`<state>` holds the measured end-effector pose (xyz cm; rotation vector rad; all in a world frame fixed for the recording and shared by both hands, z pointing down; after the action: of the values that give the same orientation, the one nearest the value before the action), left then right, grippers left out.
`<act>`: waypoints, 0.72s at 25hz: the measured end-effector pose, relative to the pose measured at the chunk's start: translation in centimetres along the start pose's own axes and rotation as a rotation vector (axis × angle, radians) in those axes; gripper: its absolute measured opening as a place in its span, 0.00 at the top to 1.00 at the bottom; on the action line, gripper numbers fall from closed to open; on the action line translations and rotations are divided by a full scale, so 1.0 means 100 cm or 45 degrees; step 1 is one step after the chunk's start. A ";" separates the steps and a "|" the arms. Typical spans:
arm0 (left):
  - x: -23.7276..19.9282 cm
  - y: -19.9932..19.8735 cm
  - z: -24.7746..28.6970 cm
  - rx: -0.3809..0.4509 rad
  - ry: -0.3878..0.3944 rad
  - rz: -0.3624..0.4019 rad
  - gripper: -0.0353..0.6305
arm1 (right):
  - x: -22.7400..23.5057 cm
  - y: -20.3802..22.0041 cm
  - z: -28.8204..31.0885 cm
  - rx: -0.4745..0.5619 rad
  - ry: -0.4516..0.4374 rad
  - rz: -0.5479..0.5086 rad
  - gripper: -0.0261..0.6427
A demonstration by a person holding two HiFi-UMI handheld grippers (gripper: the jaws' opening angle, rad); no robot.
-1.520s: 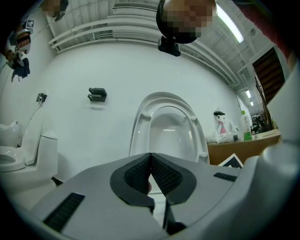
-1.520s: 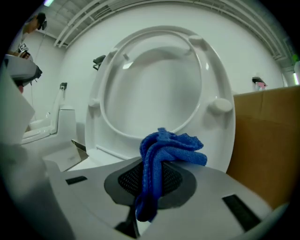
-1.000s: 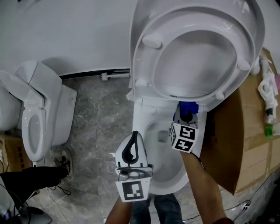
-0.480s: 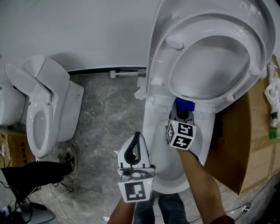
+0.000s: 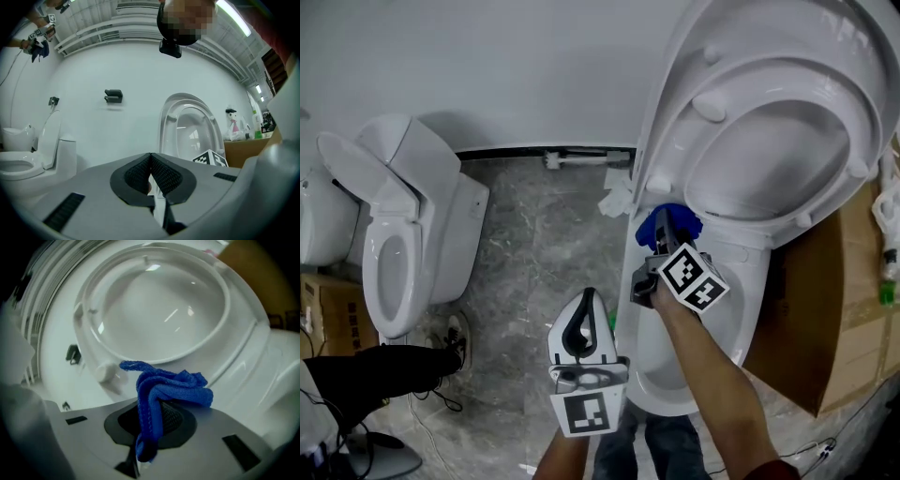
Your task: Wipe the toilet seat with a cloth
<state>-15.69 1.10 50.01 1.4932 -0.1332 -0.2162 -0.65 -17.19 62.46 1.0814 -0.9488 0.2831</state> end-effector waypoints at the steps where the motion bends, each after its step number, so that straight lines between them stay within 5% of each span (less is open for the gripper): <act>1: -0.003 -0.001 0.000 -0.001 -0.009 -0.005 0.92 | -0.001 0.001 0.000 0.059 -0.009 0.115 0.88; 7: -0.014 -0.007 -0.003 -0.003 -0.036 0.001 0.92 | -0.018 0.002 0.002 0.258 -0.083 0.461 0.88; 18: -0.021 -0.029 -0.012 -0.007 -0.052 -0.015 0.92 | -0.066 -0.021 -0.010 0.361 -0.152 0.585 0.88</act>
<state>-17.64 2.52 47.11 1.4852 -0.1565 -0.2569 -2.77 -15.82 55.96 1.1359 -1.2894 0.7543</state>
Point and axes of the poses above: the fingertips, and each gripper's own axes: z forward along the fingers, x to its right, y out of its underside, the point moved 10 cm from there along -z, backward along the fingers, and after that the axes turned 13 degrees about -y, right-handed, at the moved point
